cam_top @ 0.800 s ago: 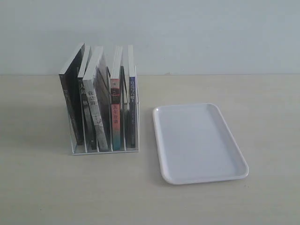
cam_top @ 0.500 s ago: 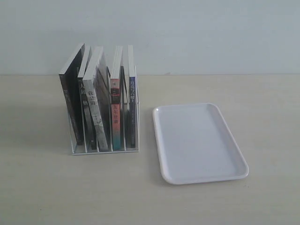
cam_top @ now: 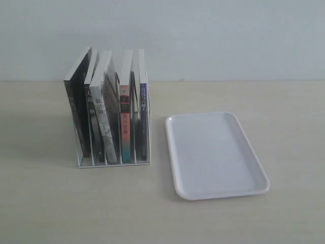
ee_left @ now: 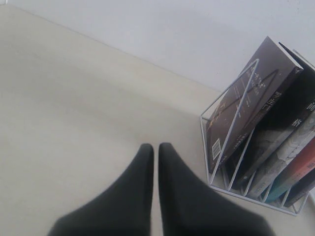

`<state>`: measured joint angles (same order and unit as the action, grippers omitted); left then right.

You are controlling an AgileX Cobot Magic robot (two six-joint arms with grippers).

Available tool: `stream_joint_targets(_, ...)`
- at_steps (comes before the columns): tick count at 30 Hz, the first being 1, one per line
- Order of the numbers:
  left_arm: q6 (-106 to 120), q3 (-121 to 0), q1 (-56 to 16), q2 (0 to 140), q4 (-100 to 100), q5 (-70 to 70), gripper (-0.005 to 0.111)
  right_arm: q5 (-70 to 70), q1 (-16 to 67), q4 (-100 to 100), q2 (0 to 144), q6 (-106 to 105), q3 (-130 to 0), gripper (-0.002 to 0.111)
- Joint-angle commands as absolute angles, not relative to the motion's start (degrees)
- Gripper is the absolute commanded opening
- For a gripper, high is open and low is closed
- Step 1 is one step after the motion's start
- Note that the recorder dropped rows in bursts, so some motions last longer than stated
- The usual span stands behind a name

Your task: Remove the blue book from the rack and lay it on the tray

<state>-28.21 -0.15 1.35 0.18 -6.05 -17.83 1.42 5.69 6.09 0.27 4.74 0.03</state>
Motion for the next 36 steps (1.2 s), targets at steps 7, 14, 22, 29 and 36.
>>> stream_joint_targets(7, -27.94, 0.0, 1.6, 0.0, -5.55, -17.61, 0.004, -20.83, 5.83, 5.67, 0.0, 4.63, 0.0, 0.0)
stream_joint_targets(14, -27.94, 0.0, 1.6, 0.0, -5.55, -17.61, 0.004, -7.95, 5.83, 7.6, 1.84, -0.75, -12.7, 0.0)
stream_joint_targets(22, -27.94, 0.0, 1.6, 0.0, -5.55, -17.61, 0.004, 30.62, 5.83, 7.22, 21.29, -10.79, -30.35, 0.0)
stream_joint_targets(29, -27.94, 0.0, 1.49, 0.0, -5.55, -17.61, 0.004, 24.2, 5.83, 7.41, 31.0, -10.57, -30.61, 0.0)
stream_joint_targets(36, -27.94, 0.0, 1.49, 0.0, -5.55, -17.61, 0.004, 18.7, 5.83, 9.52, 32.65, -10.57, -30.61, 0.0)
